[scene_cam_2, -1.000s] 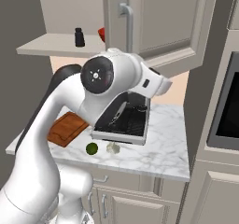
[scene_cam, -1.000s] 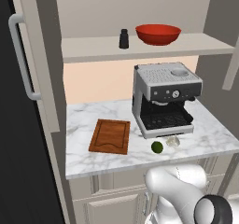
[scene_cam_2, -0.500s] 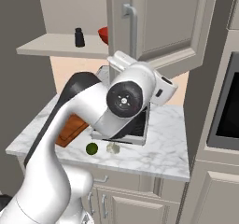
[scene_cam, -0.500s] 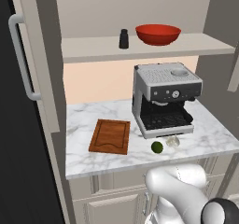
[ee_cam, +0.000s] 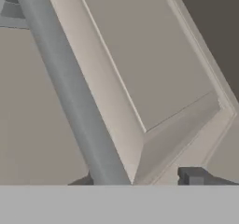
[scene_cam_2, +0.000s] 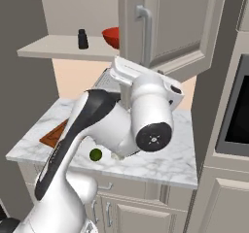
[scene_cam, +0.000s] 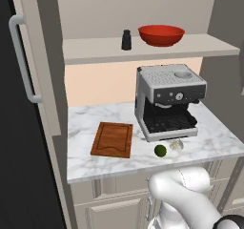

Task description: Open the cabinet. Place the bowl and condiment on the counter. Then place the lime and garlic on the cutting board.

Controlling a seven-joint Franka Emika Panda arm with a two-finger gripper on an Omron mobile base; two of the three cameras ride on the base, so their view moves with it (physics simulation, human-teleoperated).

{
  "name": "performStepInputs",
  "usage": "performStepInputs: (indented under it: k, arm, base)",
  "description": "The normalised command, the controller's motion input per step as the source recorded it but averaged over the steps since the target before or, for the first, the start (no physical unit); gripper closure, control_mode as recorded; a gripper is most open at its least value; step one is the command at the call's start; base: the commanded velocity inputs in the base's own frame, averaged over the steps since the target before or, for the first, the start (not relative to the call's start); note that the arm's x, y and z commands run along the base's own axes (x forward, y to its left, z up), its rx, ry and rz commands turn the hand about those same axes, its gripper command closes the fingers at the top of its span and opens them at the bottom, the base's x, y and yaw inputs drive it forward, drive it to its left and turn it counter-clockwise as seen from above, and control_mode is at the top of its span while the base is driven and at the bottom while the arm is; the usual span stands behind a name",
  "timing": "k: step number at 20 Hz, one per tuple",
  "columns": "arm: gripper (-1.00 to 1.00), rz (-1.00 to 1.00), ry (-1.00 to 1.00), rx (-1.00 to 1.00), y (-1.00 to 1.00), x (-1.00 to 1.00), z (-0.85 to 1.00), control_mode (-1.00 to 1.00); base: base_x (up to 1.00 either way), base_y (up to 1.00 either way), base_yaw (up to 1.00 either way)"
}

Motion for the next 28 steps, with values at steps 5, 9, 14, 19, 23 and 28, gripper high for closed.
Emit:
performStepInputs:
  k: [5,9,14,19,23,28]
  arm:
    - [-1.0,0.24,-0.2,-0.1,0.01,-1.0,0.15,-1.0]
    - [-1.0,0.05,-0.28,-0.17,0.15,-1.0,0.01,-1.0]
    - [-1.0,-0.01,-0.34,-0.22,0.58,-1.0,0.02,-1.0]
    - [-1.0,-0.1,-0.33,-0.28,1.0,-0.84,0.12,-1.0]
    - [-1.0,-0.21,-0.28,-0.34,1.0,-0.54,0.24,-1.0]
    - [-1.0,-0.25,-0.1,-0.46,1.0,-0.01,0.12,-1.0]
  base:
    - [0.0,0.0,0.0]
    - [0.0,0.0,0.0]
    - [0.0,0.0,0.0]
    - [0.0,0.0,0.0]
    - [0.0,0.0,0.0]
    - [0.0,0.0,0.0]
